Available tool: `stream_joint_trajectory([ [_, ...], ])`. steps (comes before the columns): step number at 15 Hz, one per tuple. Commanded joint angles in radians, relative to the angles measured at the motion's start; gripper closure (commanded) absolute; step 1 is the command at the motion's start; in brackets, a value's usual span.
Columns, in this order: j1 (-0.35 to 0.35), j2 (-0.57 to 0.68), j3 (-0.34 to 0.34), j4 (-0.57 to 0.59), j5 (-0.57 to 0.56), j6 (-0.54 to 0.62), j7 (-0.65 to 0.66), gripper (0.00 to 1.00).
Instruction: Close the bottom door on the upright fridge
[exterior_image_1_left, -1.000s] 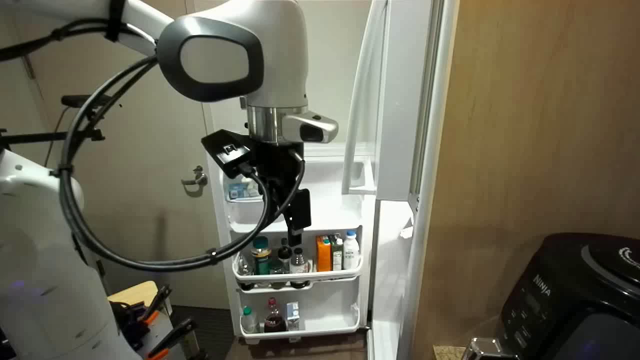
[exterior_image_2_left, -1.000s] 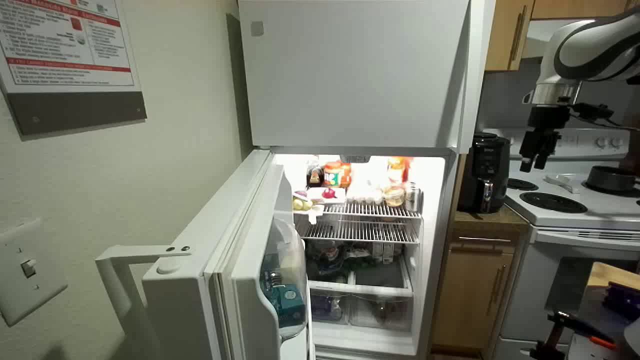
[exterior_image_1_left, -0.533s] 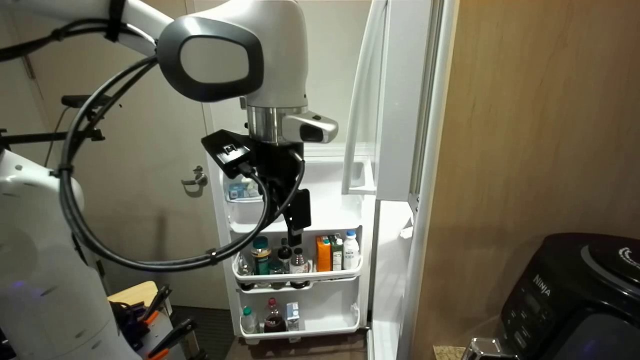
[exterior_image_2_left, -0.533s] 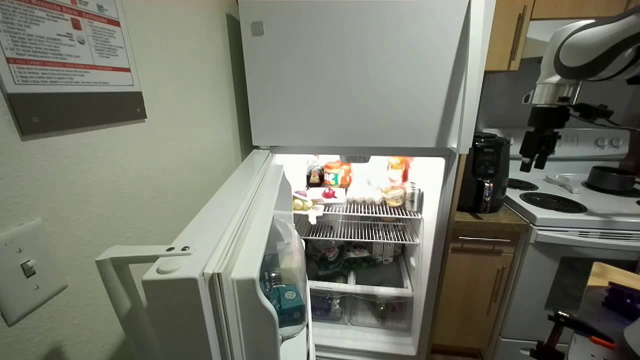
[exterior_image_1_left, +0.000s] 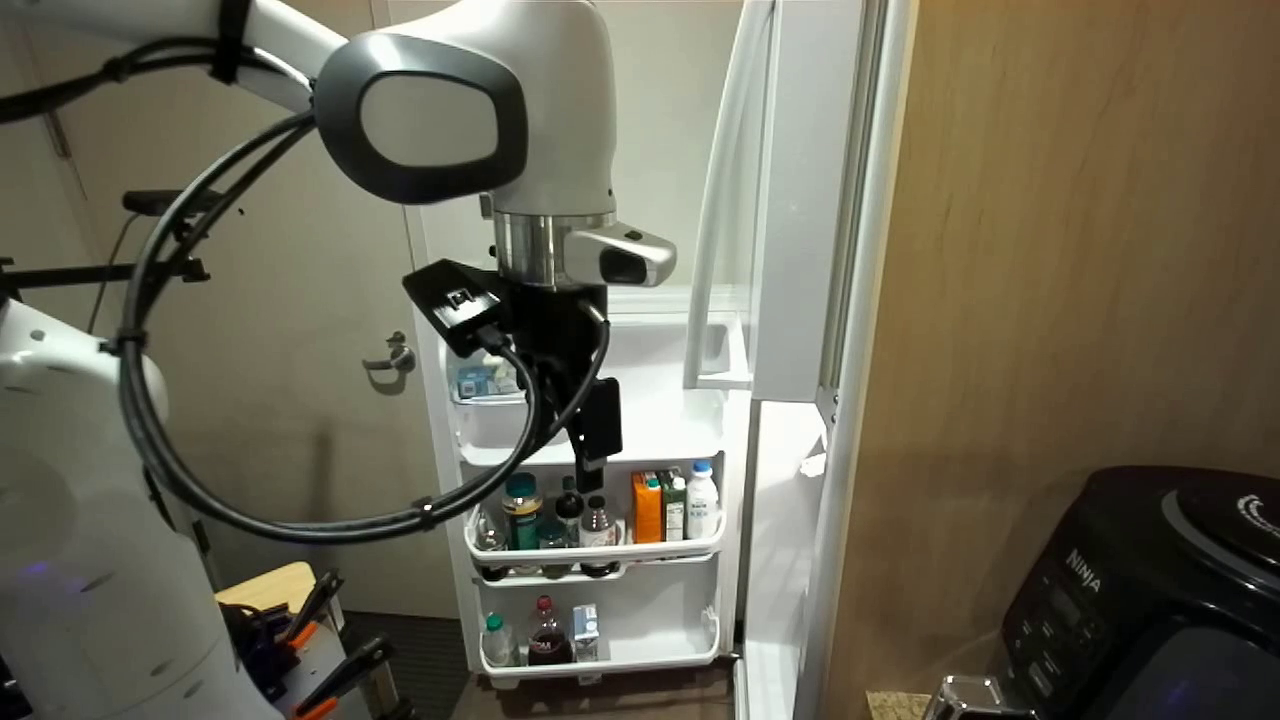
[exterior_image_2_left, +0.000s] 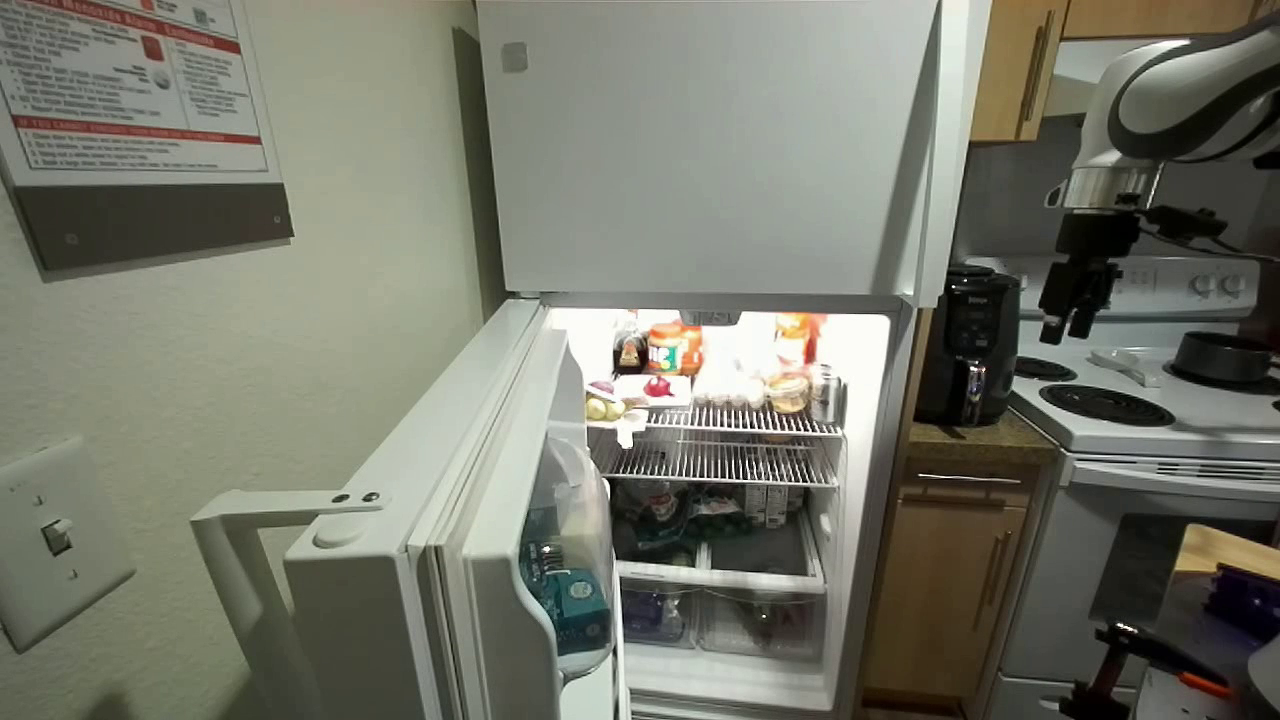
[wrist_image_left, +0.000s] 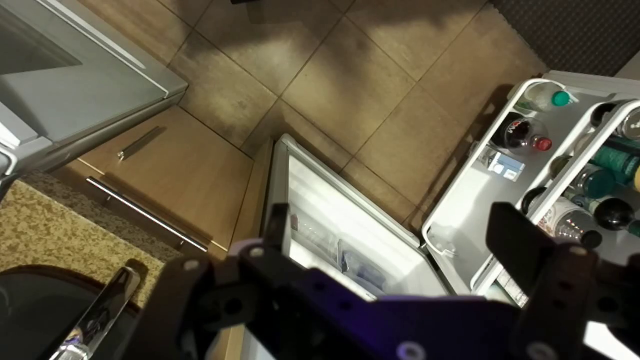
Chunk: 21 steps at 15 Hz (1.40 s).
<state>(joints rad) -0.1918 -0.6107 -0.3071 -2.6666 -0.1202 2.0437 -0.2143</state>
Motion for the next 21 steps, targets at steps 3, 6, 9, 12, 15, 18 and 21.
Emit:
stream_joint_trajectory([
  [3,-0.015,0.003,0.014,0.001,0.01,-0.001,-0.008,0.0],
  [6,-0.015,0.003,0.014,0.001,0.01,-0.001,-0.008,0.0],
  [9,-0.015,0.003,0.014,0.001,0.01,-0.001,-0.008,0.0],
  [12,0.004,-0.043,0.05,-0.048,0.012,0.005,0.002,0.0],
  [15,0.041,-0.092,0.108,-0.105,0.017,0.006,0.006,0.0],
  [18,0.111,-0.148,0.166,-0.155,0.042,0.0,0.003,0.0],
  [21,0.205,-0.142,0.222,-0.112,0.09,-0.015,0.005,0.0],
])
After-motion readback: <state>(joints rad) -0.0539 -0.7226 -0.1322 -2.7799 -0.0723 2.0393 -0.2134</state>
